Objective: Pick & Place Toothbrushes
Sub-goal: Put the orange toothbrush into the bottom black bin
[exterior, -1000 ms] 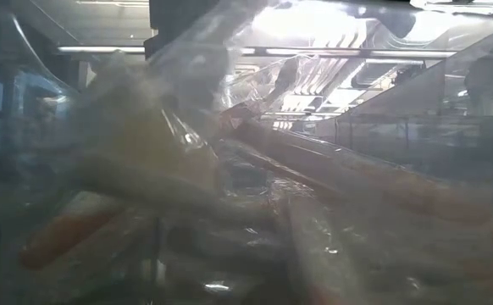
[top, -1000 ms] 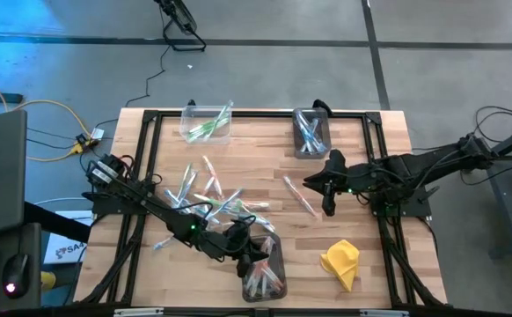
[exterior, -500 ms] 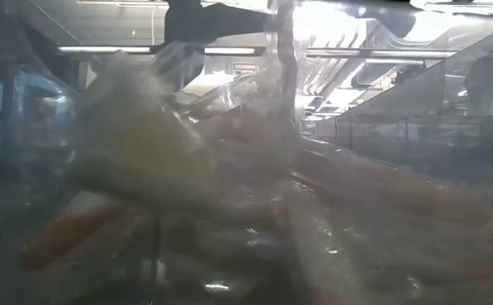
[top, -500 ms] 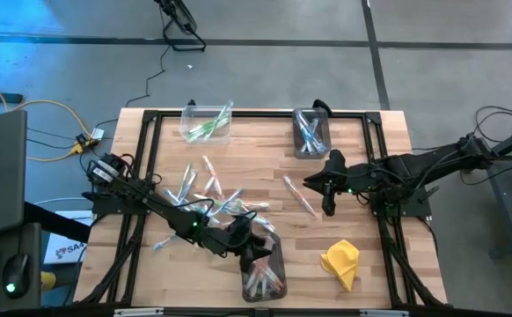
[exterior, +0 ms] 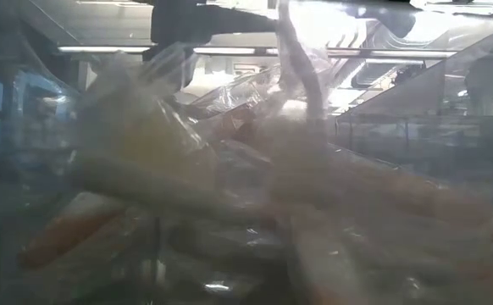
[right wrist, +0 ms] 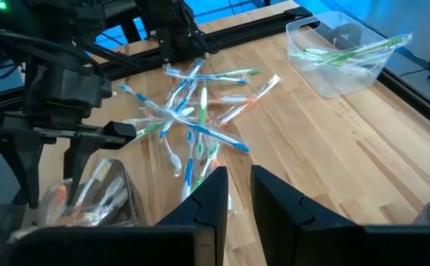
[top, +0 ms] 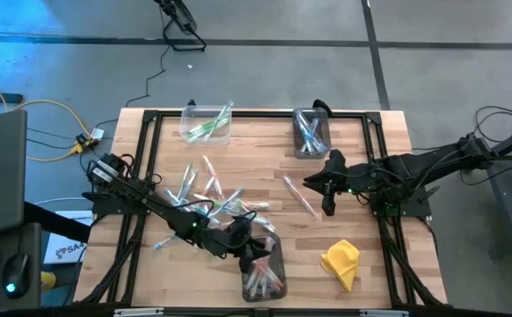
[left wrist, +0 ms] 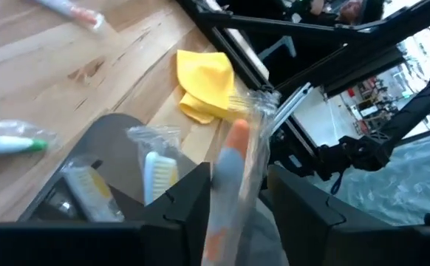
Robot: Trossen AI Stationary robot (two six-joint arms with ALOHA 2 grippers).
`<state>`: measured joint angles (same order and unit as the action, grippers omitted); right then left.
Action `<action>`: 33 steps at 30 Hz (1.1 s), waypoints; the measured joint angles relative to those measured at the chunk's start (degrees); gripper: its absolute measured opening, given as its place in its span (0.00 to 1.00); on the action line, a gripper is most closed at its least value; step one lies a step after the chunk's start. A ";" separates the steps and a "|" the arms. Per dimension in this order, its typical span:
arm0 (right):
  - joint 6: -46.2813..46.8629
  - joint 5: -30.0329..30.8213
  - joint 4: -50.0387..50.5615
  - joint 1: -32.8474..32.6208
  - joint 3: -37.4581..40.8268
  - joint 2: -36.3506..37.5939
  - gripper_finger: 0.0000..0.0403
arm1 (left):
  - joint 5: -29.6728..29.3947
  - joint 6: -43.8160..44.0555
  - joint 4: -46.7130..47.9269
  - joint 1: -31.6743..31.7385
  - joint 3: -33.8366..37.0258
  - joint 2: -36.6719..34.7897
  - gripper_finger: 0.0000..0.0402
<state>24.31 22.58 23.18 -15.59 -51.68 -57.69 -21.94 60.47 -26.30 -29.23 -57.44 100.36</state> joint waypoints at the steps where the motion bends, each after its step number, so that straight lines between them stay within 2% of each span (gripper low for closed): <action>1: -0.02 0.01 0.00 0.02 0.00 0.00 0.13 | 0.12 0.50 0.11 0.01 0.01 0.00 0.32; 5: -0.06 0.01 0.00 0.02 0.00 0.00 0.13 | 1.53 2.79 2.40 0.00 -0.85 -0.02 0.27; 13: -0.08 0.01 0.15 0.02 0.00 0.00 0.13 | 7.96 1.41 6.84 -0.04 -2.35 -0.02 0.23; 22: -0.10 0.00 0.17 0.02 -0.01 0.00 0.13 | 8.18 -7.49 6.66 0.02 -2.35 -0.02 0.23; 33: -0.56 -0.01 0.24 0.02 0.00 0.00 0.13 | 6.55 -7.72 6.35 0.04 -2.37 -0.01 0.23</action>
<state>23.75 22.57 23.42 -15.57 -51.68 -57.69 -15.39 52.75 -19.94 -29.19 -59.81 100.34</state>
